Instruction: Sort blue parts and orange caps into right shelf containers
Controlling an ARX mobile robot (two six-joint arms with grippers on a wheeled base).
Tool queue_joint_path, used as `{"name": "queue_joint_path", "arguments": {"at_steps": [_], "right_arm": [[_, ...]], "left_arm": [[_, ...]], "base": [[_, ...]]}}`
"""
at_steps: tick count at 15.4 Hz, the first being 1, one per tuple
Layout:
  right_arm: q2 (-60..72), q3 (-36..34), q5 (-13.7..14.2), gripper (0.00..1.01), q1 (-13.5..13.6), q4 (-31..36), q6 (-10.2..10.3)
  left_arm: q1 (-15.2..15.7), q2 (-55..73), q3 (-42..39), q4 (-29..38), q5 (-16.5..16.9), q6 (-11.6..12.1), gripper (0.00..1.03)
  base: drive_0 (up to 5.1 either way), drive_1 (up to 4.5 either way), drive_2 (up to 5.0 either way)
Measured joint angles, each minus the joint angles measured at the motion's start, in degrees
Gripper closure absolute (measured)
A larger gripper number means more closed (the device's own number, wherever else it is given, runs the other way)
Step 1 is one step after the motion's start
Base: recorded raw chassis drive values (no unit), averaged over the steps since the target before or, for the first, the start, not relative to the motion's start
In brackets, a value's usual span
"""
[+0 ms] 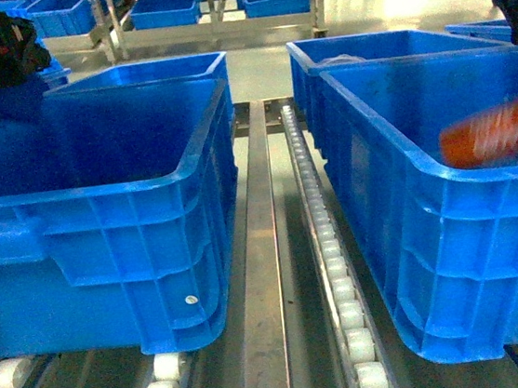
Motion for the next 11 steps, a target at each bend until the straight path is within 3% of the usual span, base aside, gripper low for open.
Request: {"name": "queue_joint_path", "arguments": {"at_steps": [1, 2, 4, 5, 6, 9, 11], "right_arm": [[-0.2, 0.1, 0.9, 0.01, 0.0, -2.4, -0.1], [-0.2, 0.1, 1.1, 0.04, 0.1, -3.7, -0.2], [-0.5, 0.1, 1.3, 0.03, 0.1, -3.4, -0.3], [-1.3, -2.3, 7.6, 0.15, 0.7, 2.4, 2.4], [-5.0, -7.8, 9.6, 0.3, 0.6, 4.7, 4.6], [-14.8, -21.2, 9.0, 0.75, -1.3, 7.5, 6.2], [-19.0, -25.6, 5.9, 0.96, -3.5, 7.6, 6.2]], "left_arm": [[0.3, -0.6, -0.7, -0.7, 0.6, 0.1, 0.13], [0.5, -2.0, -1.8, -1.0, -0.6, 0.7, 0.03], [0.5, -3.1, -2.2, -0.9, -0.9, 0.7, 0.05], [0.8, -3.2, -3.9, 3.4, -4.3, 1.1, 0.13], [1.0, -6.5, -9.6, 6.3, -7.4, 1.1, 0.28], [1.3, -16.7, -23.5, 9.5, -7.8, 1.2, 0.74], [1.2, -20.6, -28.1, 9.7, -7.8, 1.2, 0.94]], "base": [[0.0, 0.0, 0.0], [0.0, 0.0, 0.0], [0.0, 0.0, 0.0], [0.0, 0.0, 0.0], [0.0, 0.0, 0.0], [0.0, 0.0, 0.0], [0.0, 0.0, 0.0]]}}
